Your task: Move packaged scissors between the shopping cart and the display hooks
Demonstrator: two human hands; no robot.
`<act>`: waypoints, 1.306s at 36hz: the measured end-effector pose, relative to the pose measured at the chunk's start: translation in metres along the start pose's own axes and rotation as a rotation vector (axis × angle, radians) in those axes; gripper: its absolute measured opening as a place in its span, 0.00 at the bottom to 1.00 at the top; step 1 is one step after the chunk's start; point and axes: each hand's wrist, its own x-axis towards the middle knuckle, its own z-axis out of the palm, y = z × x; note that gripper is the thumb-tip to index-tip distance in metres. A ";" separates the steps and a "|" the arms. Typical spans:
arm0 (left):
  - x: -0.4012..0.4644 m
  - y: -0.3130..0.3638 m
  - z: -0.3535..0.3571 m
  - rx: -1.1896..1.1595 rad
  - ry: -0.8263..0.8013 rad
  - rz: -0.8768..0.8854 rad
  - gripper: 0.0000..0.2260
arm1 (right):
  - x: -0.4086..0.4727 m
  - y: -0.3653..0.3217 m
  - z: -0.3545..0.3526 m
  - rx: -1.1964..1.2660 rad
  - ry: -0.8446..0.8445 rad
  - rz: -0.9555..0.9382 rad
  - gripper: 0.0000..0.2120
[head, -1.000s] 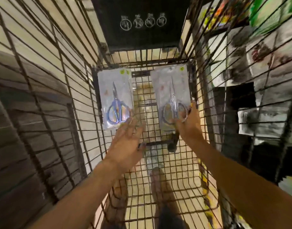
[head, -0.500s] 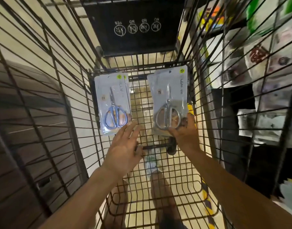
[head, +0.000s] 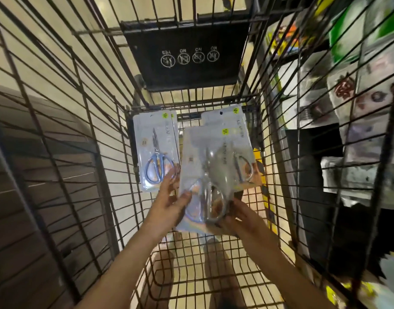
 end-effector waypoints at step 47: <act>-0.019 0.009 -0.012 -0.156 0.268 -0.004 0.38 | 0.133 0.013 -0.012 -0.834 0.557 -0.226 0.44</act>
